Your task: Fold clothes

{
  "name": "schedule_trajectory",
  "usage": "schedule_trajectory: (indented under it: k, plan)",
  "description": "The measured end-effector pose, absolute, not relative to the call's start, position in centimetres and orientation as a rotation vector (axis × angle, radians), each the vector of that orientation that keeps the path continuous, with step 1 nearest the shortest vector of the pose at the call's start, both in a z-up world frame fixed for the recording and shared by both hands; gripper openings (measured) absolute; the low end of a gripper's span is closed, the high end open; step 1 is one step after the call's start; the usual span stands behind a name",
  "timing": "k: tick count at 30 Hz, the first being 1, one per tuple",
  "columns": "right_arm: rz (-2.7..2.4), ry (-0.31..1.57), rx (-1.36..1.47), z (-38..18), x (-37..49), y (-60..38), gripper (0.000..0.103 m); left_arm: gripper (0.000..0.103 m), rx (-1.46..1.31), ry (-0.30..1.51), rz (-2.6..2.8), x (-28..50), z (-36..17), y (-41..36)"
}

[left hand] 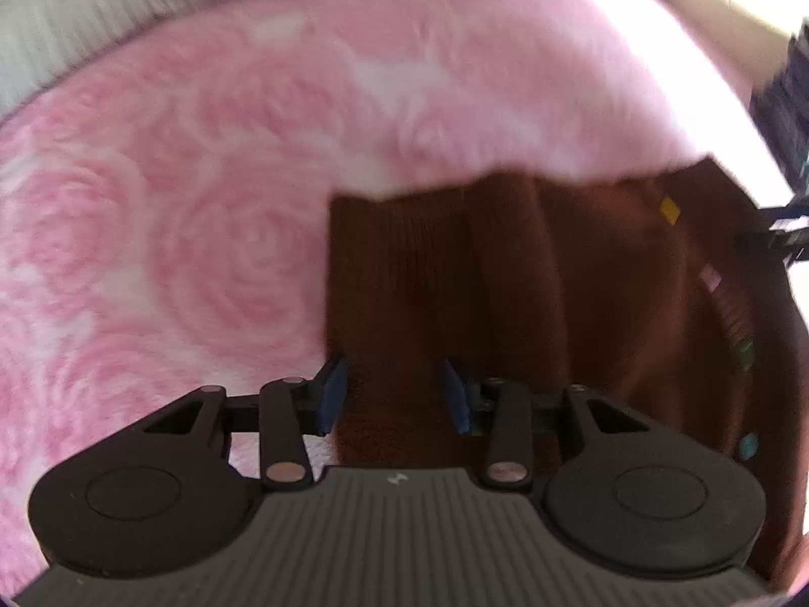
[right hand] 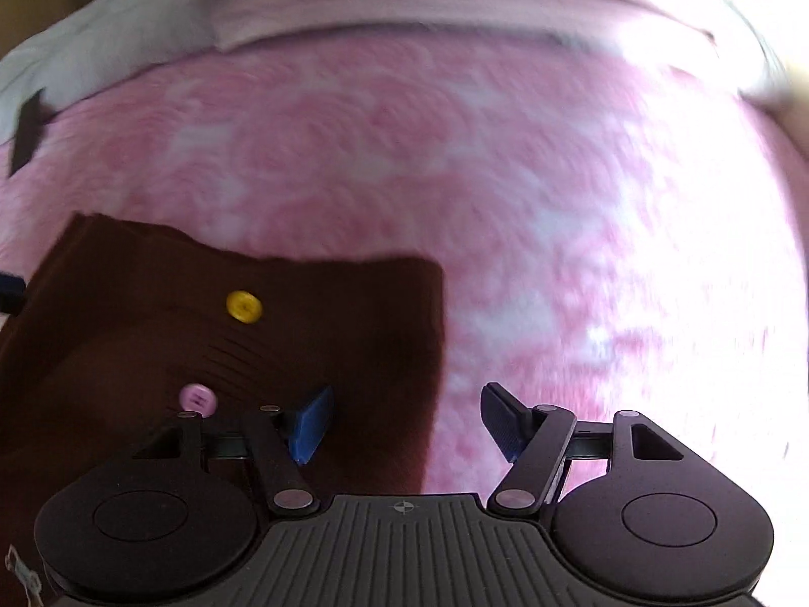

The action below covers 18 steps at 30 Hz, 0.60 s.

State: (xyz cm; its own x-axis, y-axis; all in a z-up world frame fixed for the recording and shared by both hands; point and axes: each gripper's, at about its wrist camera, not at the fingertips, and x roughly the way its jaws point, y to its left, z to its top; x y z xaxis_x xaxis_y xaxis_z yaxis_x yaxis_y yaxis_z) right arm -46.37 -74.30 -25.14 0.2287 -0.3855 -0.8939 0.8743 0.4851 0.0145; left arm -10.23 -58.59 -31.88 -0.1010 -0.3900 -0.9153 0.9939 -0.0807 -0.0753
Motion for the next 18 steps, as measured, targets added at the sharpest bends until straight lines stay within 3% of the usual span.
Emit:
schedule_trajectory:
  k: [1, 2, 8, 13, 15, 17, 18]
  plan:
    - [-0.945, 0.99, 0.612, -25.7, -46.3, -74.4, 0.068, 0.01, 0.937, 0.916, -1.49, -10.6, -32.3, -58.9]
    - [-0.942, 0.99, 0.62, -25.8, -46.5, -74.3, 0.068, 0.002, 0.937, 0.906, -1.491, -10.4, -31.9, -58.9]
    - [-0.952, 0.935, 0.633, -24.6, -47.4, -74.4, 0.068, 0.0, 0.703, 0.902, -1.265, -1.6, -28.5, -57.0]
    - [-0.946, 0.896, 0.652, -25.3, -46.9, -75.3, 0.068, 0.0, 0.625, 0.977, -1.196, 1.6, -28.9, -56.9]
    - [-0.964, 0.868, 0.657, -25.4, -47.2, -75.4, 0.068, 0.006, 0.585, 1.037, -1.248, 0.5, -29.2, -57.2]
    - [-0.994, 0.841, 0.708, -25.7, -47.8, -75.5, 0.068, 0.045, 0.593, 1.064, -1.323, -1.9, -29.8, -57.8]
    - [-1.004, 0.835, 0.73, -25.9, -48.1, -75.5, 0.068, 0.048, 0.6, 1.075, -1.36, -3.2, -30.2, -58.1]
